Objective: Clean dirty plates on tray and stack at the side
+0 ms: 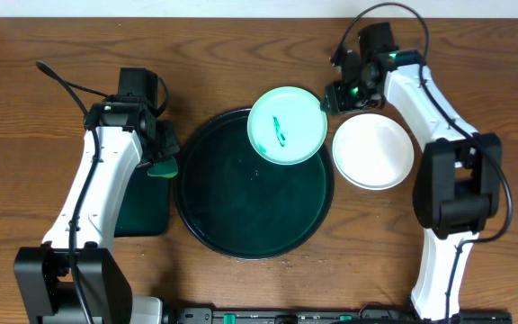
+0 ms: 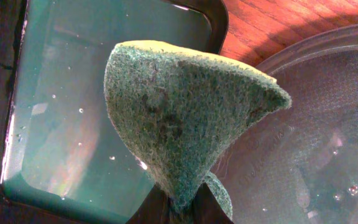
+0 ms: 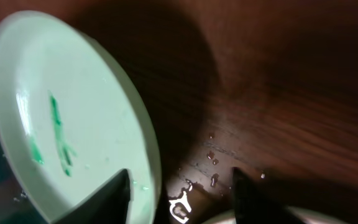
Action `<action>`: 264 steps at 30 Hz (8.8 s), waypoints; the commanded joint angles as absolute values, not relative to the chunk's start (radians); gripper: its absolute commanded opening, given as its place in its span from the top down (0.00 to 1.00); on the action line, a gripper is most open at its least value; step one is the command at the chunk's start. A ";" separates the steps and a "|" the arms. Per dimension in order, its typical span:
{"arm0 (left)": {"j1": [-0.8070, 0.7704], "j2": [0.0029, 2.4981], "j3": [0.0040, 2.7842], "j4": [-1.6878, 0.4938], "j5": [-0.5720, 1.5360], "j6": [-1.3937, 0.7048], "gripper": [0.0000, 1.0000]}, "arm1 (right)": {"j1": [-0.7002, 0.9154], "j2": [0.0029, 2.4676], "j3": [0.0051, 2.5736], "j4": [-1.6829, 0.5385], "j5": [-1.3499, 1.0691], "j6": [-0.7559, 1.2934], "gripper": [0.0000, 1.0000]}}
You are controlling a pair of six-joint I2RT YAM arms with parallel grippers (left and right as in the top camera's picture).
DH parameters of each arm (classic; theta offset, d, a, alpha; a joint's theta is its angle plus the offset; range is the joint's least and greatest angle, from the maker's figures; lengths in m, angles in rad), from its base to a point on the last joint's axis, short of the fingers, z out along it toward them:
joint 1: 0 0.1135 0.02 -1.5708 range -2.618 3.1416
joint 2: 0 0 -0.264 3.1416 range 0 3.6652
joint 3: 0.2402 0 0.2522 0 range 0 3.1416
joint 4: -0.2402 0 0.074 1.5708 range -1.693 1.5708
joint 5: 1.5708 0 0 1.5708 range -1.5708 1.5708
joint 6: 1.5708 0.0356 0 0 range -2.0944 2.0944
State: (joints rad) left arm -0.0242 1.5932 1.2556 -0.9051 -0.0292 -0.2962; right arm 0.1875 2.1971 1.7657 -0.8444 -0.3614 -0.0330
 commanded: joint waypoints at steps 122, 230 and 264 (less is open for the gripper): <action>-0.245 1.984 1.264 -0.626 0.428 -0.117 0.93 | 0.511 2.121 1.432 -0.706 -0.311 0.482 0.99; 0.046 1.723 1.559 -1.166 0.014 -0.195 0.93 | 0.084 1.505 1.329 -0.942 0.004 0.331 0.99; 0.046 1.723 1.551 -1.163 -0.021 -0.173 0.93 | 0.036 1.511 1.144 -0.732 -0.190 0.239 0.45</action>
State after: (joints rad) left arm 0.0433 1.7214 1.5600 -1.1568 0.0177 -0.1829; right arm -0.0143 1.5150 1.0534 -0.7143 -0.1604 0.3061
